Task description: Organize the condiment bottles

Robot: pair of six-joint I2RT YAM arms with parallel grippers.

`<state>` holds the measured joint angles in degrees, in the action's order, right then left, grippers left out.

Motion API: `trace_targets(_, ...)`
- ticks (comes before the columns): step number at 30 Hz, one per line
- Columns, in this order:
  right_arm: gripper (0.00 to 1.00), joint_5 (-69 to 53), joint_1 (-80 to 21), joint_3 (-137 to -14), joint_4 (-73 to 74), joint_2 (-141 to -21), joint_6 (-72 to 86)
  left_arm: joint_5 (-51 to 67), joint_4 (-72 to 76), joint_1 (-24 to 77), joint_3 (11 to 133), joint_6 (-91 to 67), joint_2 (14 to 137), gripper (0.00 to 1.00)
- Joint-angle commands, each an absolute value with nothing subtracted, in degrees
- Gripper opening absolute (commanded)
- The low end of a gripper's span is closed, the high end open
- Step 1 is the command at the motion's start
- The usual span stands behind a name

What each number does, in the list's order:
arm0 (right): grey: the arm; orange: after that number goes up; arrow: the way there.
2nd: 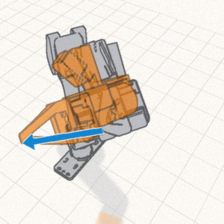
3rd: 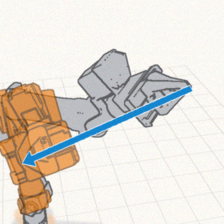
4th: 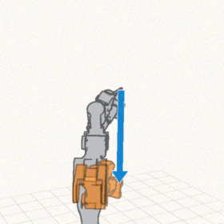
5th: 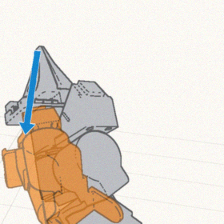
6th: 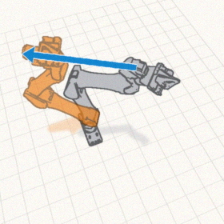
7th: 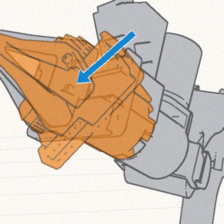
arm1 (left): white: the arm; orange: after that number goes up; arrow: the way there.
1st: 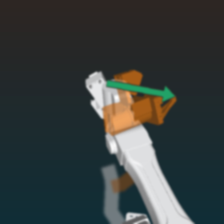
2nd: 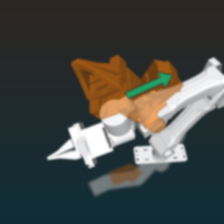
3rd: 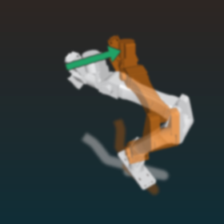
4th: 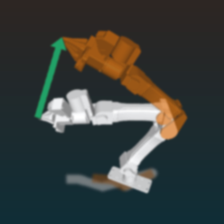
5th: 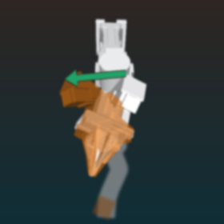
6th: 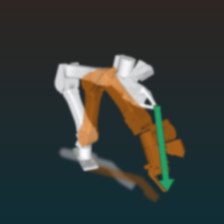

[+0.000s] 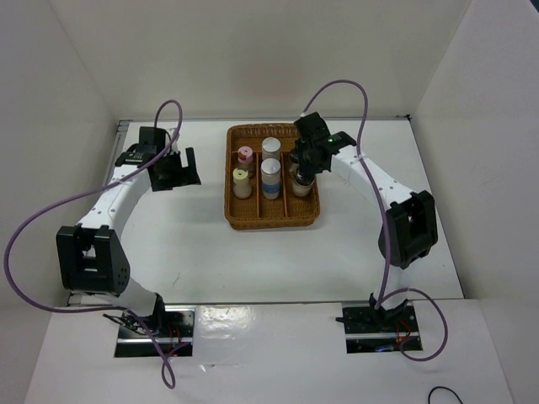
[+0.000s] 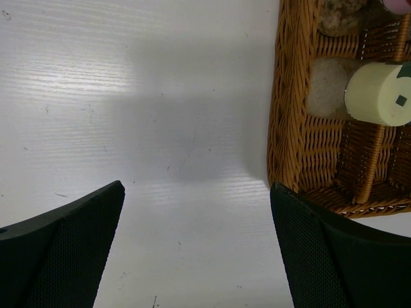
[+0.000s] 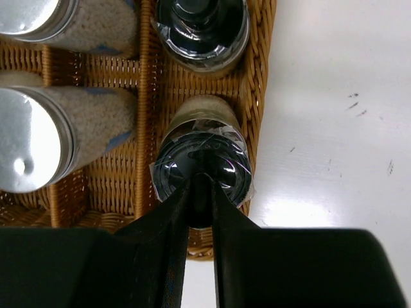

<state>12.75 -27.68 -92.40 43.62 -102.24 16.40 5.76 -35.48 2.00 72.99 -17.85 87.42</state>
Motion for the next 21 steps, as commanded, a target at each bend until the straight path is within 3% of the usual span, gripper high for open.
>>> trace_targets(1, 0.00, 13.3, -27.2, -95.0, 38.1, -104.2, 14.9, 5.6, -34.8, 1.8, 75.3, -16.9, 89.0, 1.00)
trace_targets(5, 0.01, 12.7, -27.2, -96.5, 38.1, -106.5, 14.3, 5.6, -34.8, 1.8, 76.6, -16.9, 90.3, 1.00)
trace_targets(10, 0.12, 12.1, -27.2, -97.7, 38.7, -108.6, 14.3, 5.6, -34.8, 1.8, 77.9, -16.9, 91.3, 1.00)
trace_targets(11, 0.18, 12.1, -27.2, -97.7, 38.7, -109.2, 14.3, 5.6, -34.8, 1.8, 77.9, -16.9, 92.0, 1.00)
trace_targets(12, 0.34, 12.1, -27.2, -97.7, 38.7, -109.2, 14.3, 6.2, -34.8, 1.8, 78.4, -16.9, 92.0, 1.00)
trace_targets(14, 0.42, 12.1, -27.2, -97.7, 38.7, -109.2, 14.3, 6.8, -34.8, 1.8, 78.4, -16.9, 92.5, 1.00)
trace_targets(17, 0.84, 13.8, -27.2, -98.3, 39.3, -107.3, 15.8, 7.4, -34.3, 1.8, 78.9, -16.9, 92.5, 1.00)
trace_targets(21, 0.98, 15.5, -27.2, -97.7, 39.8, -103.5, 16.9, 8.6, -33.8, 1.8, 78.9, -16.9, 92.5, 1.00)
